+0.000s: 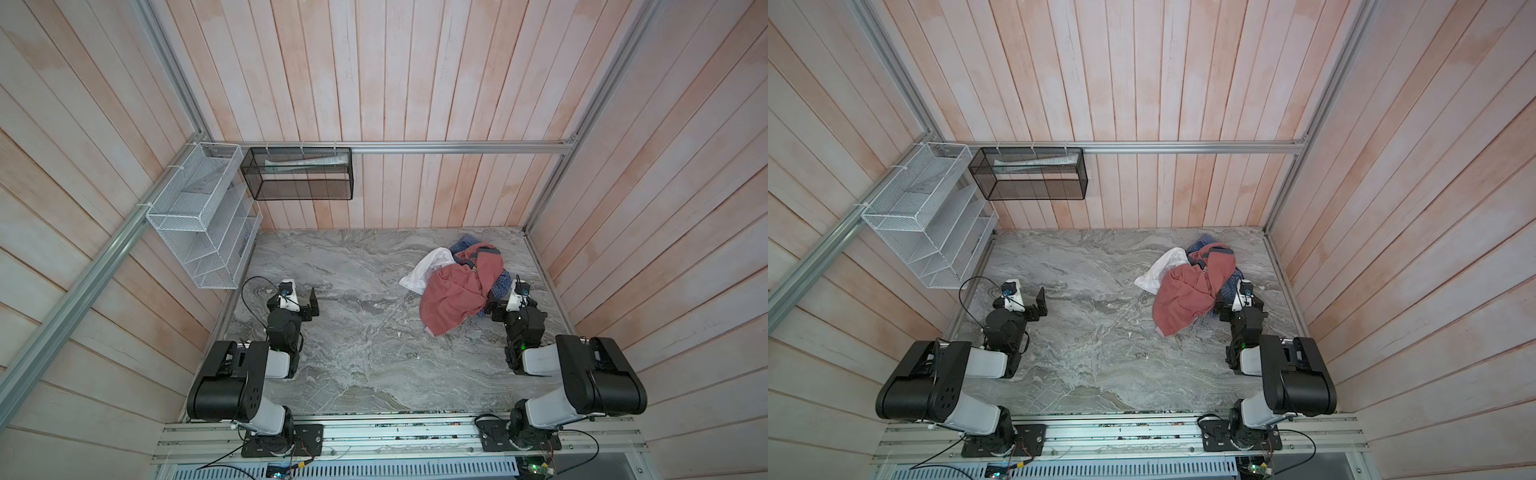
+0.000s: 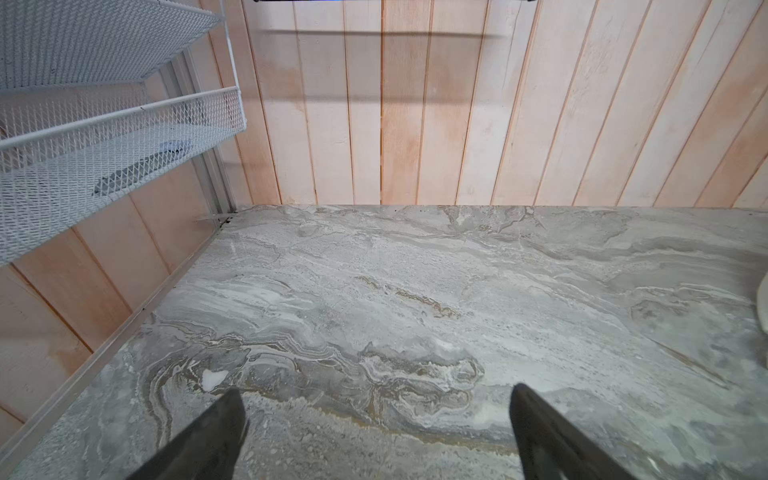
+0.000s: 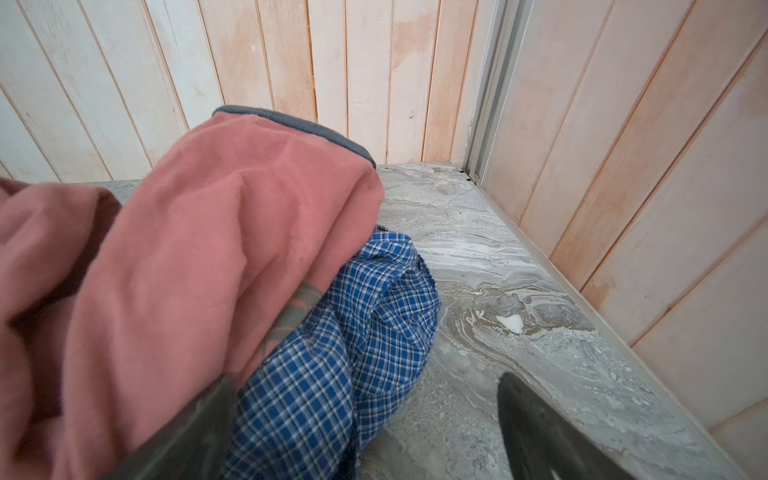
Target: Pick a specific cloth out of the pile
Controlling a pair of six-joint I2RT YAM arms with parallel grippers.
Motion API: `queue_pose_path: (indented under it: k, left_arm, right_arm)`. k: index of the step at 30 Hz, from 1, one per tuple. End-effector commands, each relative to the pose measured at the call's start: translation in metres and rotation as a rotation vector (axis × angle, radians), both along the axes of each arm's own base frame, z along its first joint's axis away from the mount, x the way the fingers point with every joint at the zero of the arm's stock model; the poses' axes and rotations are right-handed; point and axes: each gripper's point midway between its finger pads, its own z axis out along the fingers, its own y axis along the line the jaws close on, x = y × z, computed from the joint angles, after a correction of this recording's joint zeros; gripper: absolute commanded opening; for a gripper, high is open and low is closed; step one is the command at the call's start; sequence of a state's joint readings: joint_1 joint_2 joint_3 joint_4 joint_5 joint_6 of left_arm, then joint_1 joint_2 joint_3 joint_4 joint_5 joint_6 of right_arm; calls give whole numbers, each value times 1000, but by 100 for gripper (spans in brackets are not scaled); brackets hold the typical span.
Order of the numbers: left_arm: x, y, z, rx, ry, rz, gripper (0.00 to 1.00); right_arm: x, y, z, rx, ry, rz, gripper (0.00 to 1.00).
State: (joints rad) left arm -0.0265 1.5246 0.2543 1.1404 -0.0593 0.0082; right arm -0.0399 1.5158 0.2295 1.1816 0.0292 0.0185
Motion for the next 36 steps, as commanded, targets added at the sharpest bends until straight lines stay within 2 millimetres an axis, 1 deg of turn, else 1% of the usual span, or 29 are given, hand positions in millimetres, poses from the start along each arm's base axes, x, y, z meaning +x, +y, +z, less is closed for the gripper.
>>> queue_pose_path:
  k: [1,9,14,36]
  left_arm:
    - [4,1,1,7,-3,-2,100]
    - [4,1,0,5,-1,-5,100]
    - [9,4,-2,-27,21,-25,100]
    - [9,4,-2,-26,23,-27,100]
  right_arm:
    - [6,0,9,2,-33,-10,98]
    - [6,0,9,2,-31,-8,98]
    - [6,0,9,2,-30,-8,98]
    - [6,0,9,3,-32,-7,98]
